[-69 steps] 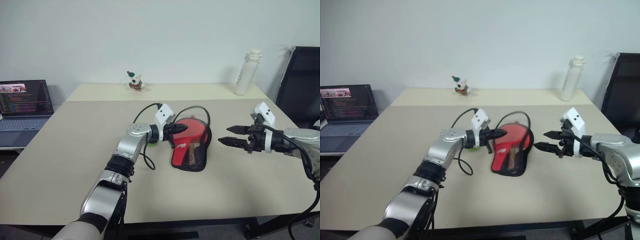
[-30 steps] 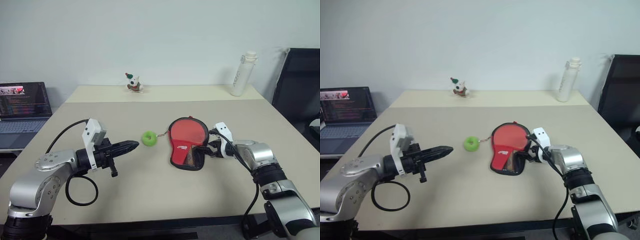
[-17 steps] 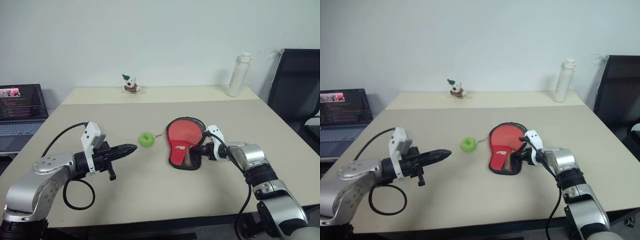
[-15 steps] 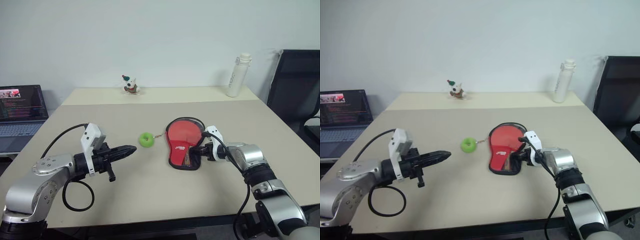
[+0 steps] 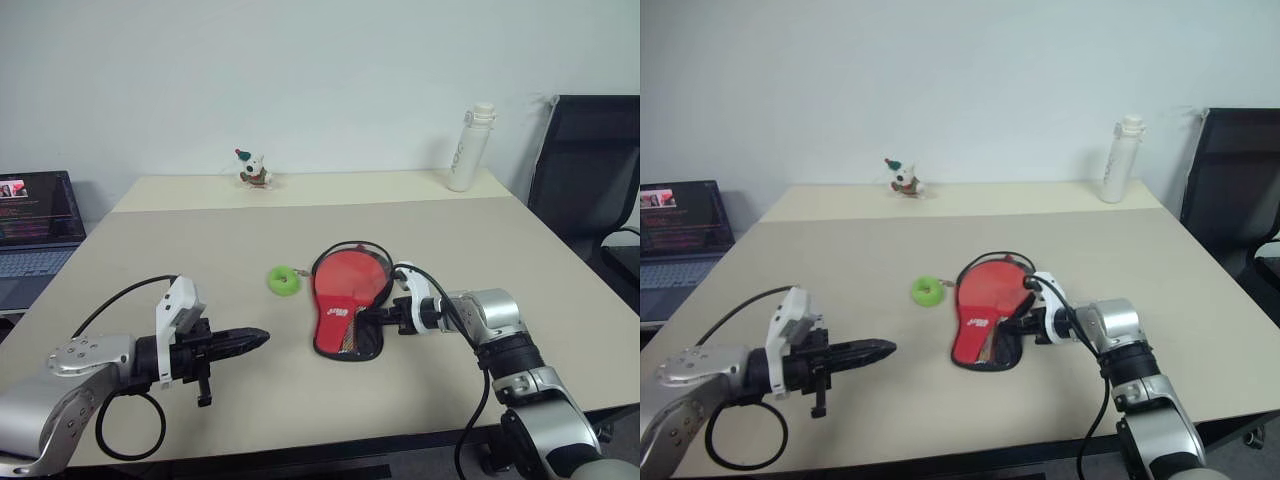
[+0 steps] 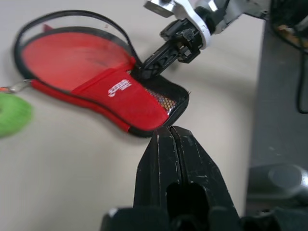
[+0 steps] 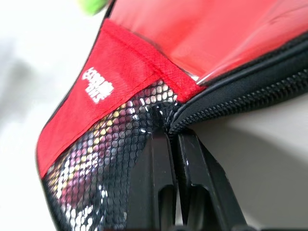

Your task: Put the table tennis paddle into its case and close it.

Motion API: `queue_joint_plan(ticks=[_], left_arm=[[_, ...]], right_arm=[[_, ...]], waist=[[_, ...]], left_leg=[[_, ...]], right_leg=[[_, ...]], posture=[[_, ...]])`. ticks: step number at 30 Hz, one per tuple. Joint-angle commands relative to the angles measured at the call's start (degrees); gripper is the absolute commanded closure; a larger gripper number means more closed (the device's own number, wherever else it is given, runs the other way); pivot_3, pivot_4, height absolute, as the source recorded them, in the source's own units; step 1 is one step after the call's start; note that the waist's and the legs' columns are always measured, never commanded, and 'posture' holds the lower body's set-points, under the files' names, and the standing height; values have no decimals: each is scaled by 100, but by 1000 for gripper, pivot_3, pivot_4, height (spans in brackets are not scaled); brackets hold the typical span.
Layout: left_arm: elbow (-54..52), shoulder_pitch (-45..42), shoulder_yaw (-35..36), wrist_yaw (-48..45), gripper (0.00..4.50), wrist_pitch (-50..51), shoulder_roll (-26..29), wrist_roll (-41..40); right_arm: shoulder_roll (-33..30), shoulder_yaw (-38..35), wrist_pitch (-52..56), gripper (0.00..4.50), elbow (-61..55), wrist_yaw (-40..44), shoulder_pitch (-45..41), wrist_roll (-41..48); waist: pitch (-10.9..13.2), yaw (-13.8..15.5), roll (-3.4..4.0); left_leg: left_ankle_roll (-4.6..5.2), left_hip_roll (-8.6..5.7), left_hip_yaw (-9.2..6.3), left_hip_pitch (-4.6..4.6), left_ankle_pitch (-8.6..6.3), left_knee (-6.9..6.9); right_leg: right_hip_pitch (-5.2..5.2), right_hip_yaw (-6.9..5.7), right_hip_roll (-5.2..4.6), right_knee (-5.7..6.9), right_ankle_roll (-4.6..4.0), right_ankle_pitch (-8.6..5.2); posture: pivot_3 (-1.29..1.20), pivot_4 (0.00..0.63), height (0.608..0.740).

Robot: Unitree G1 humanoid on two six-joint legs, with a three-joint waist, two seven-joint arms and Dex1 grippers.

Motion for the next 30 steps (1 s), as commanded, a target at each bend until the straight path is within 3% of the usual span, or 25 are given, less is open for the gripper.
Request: queue_joint_plan(ticks=[1,11,30], left_arm=[[-278,198,194,-166,4500,-114,142,-114],[-523,701,167,-197,4500,-228,130,-128],[-361,695,1,-210,4500,-451,72,-8]], right_arm=[[-61,214,591,4483,-999,101,320,414],[-737,-159,1778,4483,-2877,-249,1456,1042],[-1124,-318,1949,4483,-3191,-549,1691,1494]], waist=[[0,2,0],[1,91,0],[1,180,-1]], left_leg=[[-1,0,0,-2,-2,-3],[1,-5,-7,-18,-7,-9],[8,-10,-18,-40,-11,-15]], right_leg=[[-3,0,0,-1,1,-2],[-3,-10,-6,-29,3,-7],[-2,-24,-9,-62,4,-7]], posture=[[0,150,740],[0,150,740],[0,150,740]])
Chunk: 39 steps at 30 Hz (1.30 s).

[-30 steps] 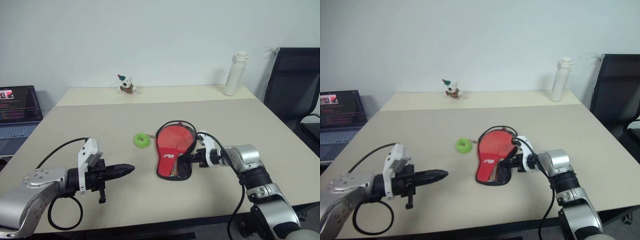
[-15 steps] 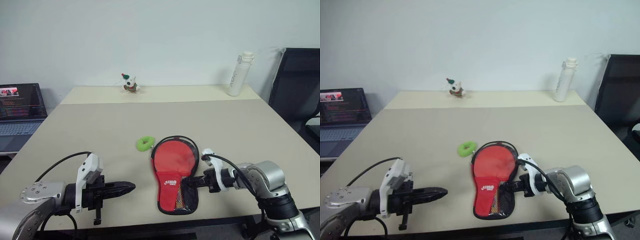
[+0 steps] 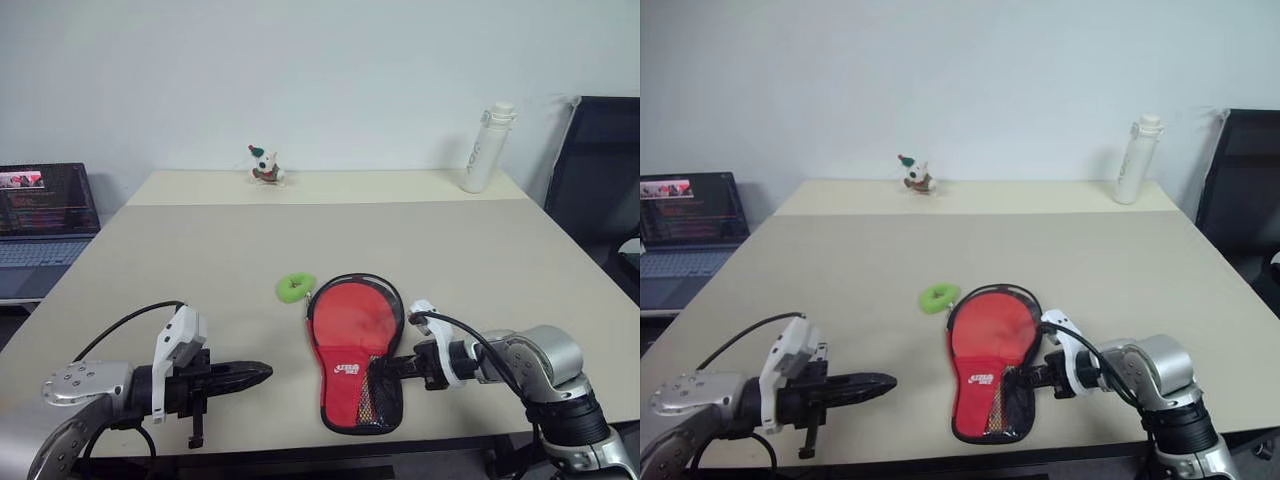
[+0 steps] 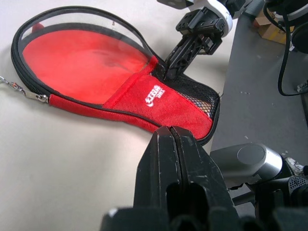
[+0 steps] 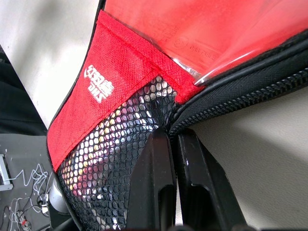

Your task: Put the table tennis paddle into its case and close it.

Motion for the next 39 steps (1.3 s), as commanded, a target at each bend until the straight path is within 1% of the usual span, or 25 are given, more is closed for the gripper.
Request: queue_joint_plan(ticks=[1,8,13,16,18,20,21,23,24,28,31,35,37,39], left_arm=[[-65,31,33,-11,4500,-133,-2,4],[-12,21,-49,-17,4500,-226,-50,71],[59,-12,-105,-17,4500,-307,-62,120],[89,-19,-106,35,4500,-370,-80,149],[118,-30,-84,130,4500,-382,-131,157],[158,-19,-76,219,4500,-381,-198,172],[176,-16,-75,270,4500,-372,-242,172],[197,-3,-100,313,4500,-382,-297,194],[209,-2,-113,337,4500,-386,-329,202],[247,-43,-150,376,4500,-389,-394,231],[302,-95,-152,364,4500,-373,-403,215],[457,-236,-165,421,4500,-368,-423,241],[614,-397,-176,524,4500,-314,-417,284],[707,-498,-185,587,4500,-238,-407,288]], right_arm=[[-201,-44,164,4483,-206,-8,86,181],[-125,-107,257,4483,-278,-164,152,329],[125,-246,305,4483,-120,-583,143,179],[54,-333,224,3763,-143,-715,175,121],[-94,-373,116,3168,-182,-805,249,47],[-270,-437,118,2481,-345,-791,401,93],[-273,-541,210,2102,-422,-786,464,159],[-222,-720,365,1569,-581,-815,562,259],[-191,-783,412,1212,-649,-848,595,283],[-170,-1007,540,25,-834,-920,616,361],[-473,-961,281,25,-924,-729,633,427],[-940,-681,-874,25,-1115,-172,576,434],[-776,-612,-1630,25,-987,-149,329,291],[-622,-569,-2090,25,-844,-155,163,204]], waist=[[0,7,0],[0,22,0],[-1,23,-1],[-1,21,-1],[-2,21,-2],[-3,28,-3],[-5,51,-6],[-6,102,-8],[-7,122,-9],[-10,142,-14],[-9,144,-14],[-5,130,-11],[-3,105,-10],[-1,48,-7]], left_leg=[[1,0,0,-2,-1,0],[4,-1,-1,-4,-3,0],[4,0,-1,-3,-3,0],[5,0,-1,-3,-3,1],[5,0,-2,-2,-3,1],[5,-1,-5,0,-3,4],[6,-2,-9,0,-3,6],[13,-7,-11,8,-7,9],[17,-10,-9,14,-9,10],[25,-17,-9,14,-11,12],[28,-20,-8,14,-10,13],[33,-22,-2,10,-13,10],[33,-18,-3,11,-13,8],[32,-11,-3,10,-14,7]], right_leg=[[0,-1,0,-2,0,0],[0,-2,-2,-7,0,0],[0,-3,-2,-6,0,0],[0,-3,-2,-5,1,1],[3,-4,-2,-5,2,2],[9,-6,-3,-6,4,3],[13,-9,-4,-6,5,3],[26,-15,-12,-8,10,5],[31,-15,-17,-8,15,5],[35,-18,-26,-12,24,11],[36,-17,-30,-13,27,14],[30,-14,-31,-16,28,13],[28,-13,-26,-15,30,12],[22,-4,-15,-15,31,11]], posture=[[0,150,740],[0,150,740],[0,150,740],[0,150,740],[0,150,740],[0,150,740],[0,150,740],[0,150,740],[0,150,740],[0,150,740],[0,150,740],[0,150,740],[0,150,740],[0,150,740]])
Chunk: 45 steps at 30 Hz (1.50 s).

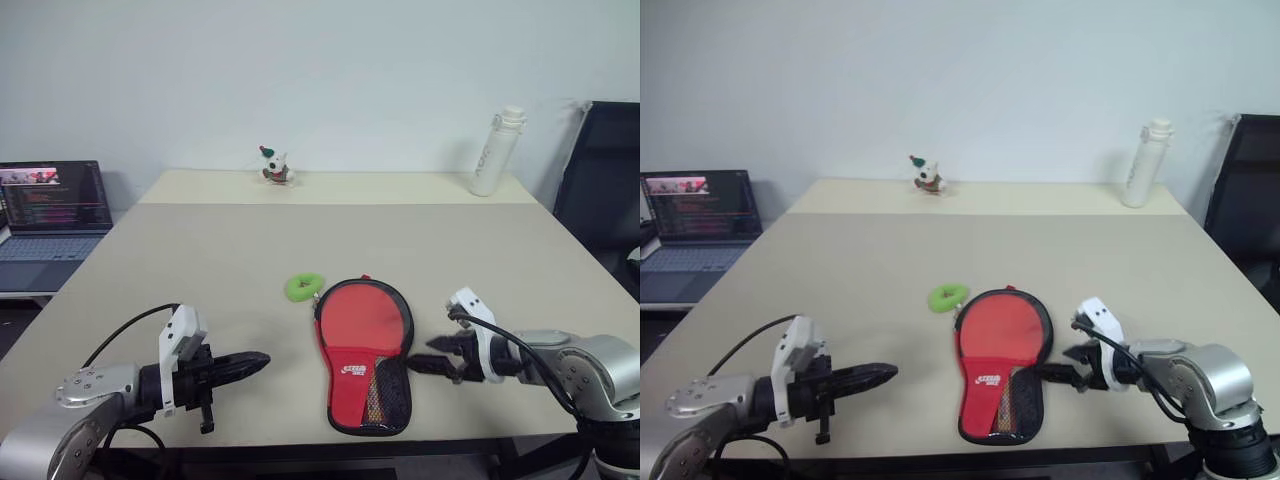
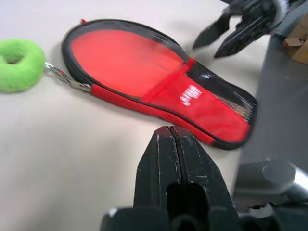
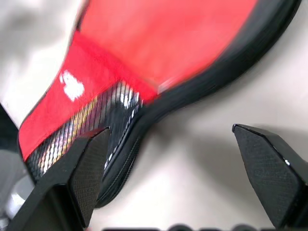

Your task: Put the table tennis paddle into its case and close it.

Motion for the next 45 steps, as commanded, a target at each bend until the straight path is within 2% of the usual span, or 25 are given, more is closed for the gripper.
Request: queue_joint_plan(ticks=[1,4,7,17,18,30,36,41,44,45], left_arm=[[132,-223,-2,198,4500,60,9,74],[320,-476,-106,317,4500,156,5,146],[597,-840,-319,606,3859,27,-92,483],[1833,-2391,-1096,1301,254,-288,-915,1396],[2076,-2593,-1171,1342,57,-388,-1001,1520],[4666,-4310,-1753,1272,57,-644,-1745,2370],[5843,-4829,-1937,1025,57,-741,-2010,2666],[6331,-4981,-2017,890,57,-883,-2201,2853],[6284,-4950,-2033,868,485,-910,-2304,2869],[6236,-4921,-2025,858,868,-899,-2328,2872]], right_arm=[[293,186,-1103,25,138,70,-459,-214],[758,699,-1932,25,621,-17,-920,-661],[1108,1110,-2392,0,1032,-35,-1124,-1006],[1474,1644,-3006,0,1438,26,-898,-1470],[1444,1751,-3114,0,1490,60,-862,-1591],[1565,2091,-3427,0,1917,-56,-697,-2294],[1662,2052,-3397,0,1955,-115,-699,-2397],[1713,2029,-3376,0,1963,-154,-680,-2467],[1777,2005,-3299,0,2036,-241,-711,-2529],[1819,1967,-3201,0,2085,-233,-739,-2476]], waist=[[2,-49,4],[3,-81,3],[3,-70,3],[3,58,0],[3,58,0],[3,33,0],[3,41,0],[2,54,0],[1,60,-1],[0,63,-2]], left_leg=[[-1,0,0,0,0,0],[-1,-1,3,0,0,1],[-3,1,3,-3,1,2],[-13,-2,4,-27,8,20],[-14,-1,3,-26,9,20],[-23,-1,11,-33,14,24],[-25,-1,12,-35,15,27],[-25,-1,10,-34,16,33],[-25,-3,8,-34,16,39],[-25,-3,8,-33,16,40]], right_leg=[[0,3,2,1,0,0],[-1,5,2,0,-2,2],[-2,1,1,0,-6,3],[-14,-8,-6,2,-6,5],[-13,-8,-6,2,-6,5],[-30,-1,-1,7,-6,5],[-31,-2,-2,9,-6,5],[-28,-5,-2,16,-6,5],[-24,-8,-4,19,-6,5],[-23,-8,-4,20,-6,5]], posture=[[0,150,740],[0,150,740],[0,150,740],[0,150,740],[0,150,740],[0,150,740],[0,150,740],[0,150,740],[0,150,740],[0,150,740]])
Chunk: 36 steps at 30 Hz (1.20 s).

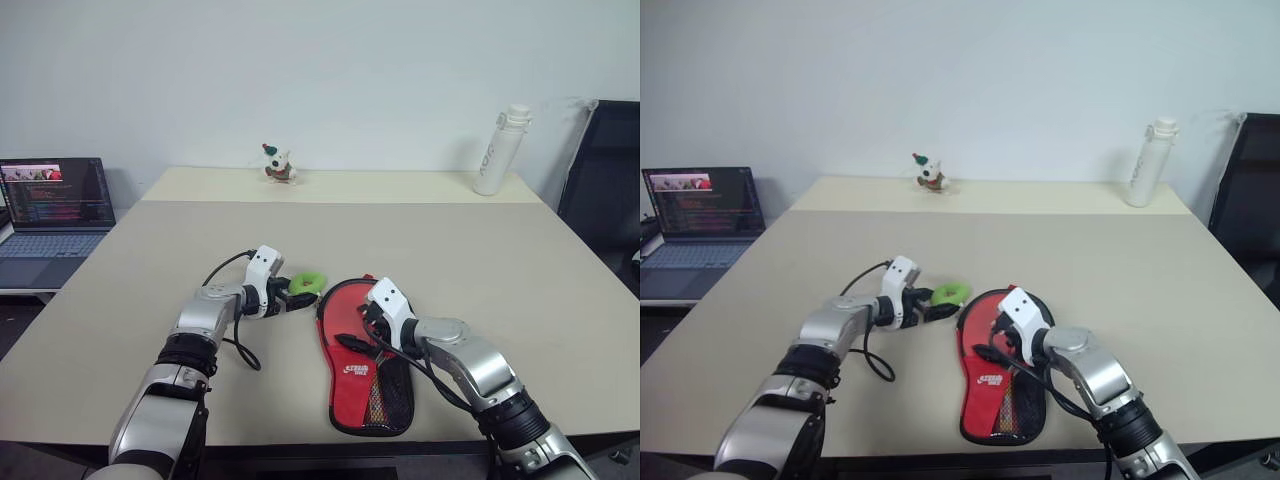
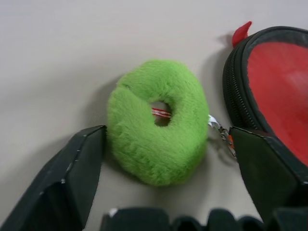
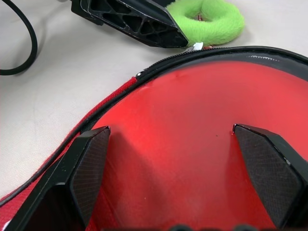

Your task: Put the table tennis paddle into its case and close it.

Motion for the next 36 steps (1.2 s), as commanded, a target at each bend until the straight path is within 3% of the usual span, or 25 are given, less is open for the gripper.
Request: queue_joint_plan(ticks=[1,9,11,18,25,36], left_arm=[[-55,49,-77,-130,1174,42,-171,52],[-204,106,-66,-106,3950,20,-206,133],[-256,93,-52,-98,4430,11,-198,162],[-82,-419,168,121,4476,-167,-228,167],[1348,-1394,184,687,4476,-875,-442,499],[3087,-2215,9,1731,4476,-2214,-1093,1339]], right_arm=[[116,-138,145,0,77,-49,-82,45],[268,-121,-50,0,846,-344,-323,-348],[287,-102,-7,0,987,-348,-333,-393],[332,119,121,0,1209,-246,-195,-531],[301,356,199,0,1284,-149,67,-657],[402,658,228,0,1504,-102,295,-756]], waist=[[-1,3,-1],[-2,-3,-1],[-3,-3,-2],[-3,-6,-2],[-10,-21,-6],[-50,-25,-29]], left_leg=[[0,0,-1,0,0,0],[0,1,0,2,0,8],[0,1,-1,2,0,14],[2,2,-4,6,-1,51],[13,-3,-9,44,-7,64],[14,-3,-3,61,-9,59]], right_leg=[[0,-1,0,0,0,0],[1,0,0,9,0,0],[2,0,0,16,0,0],[2,2,0,63,2,-2],[39,1,0,76,4,-3],[49,6,1,75,5,-4]], posture=[[0,150,740],[0,150,740],[0,150,740],[0,150,740],[0,150,740],[0,150,740]])
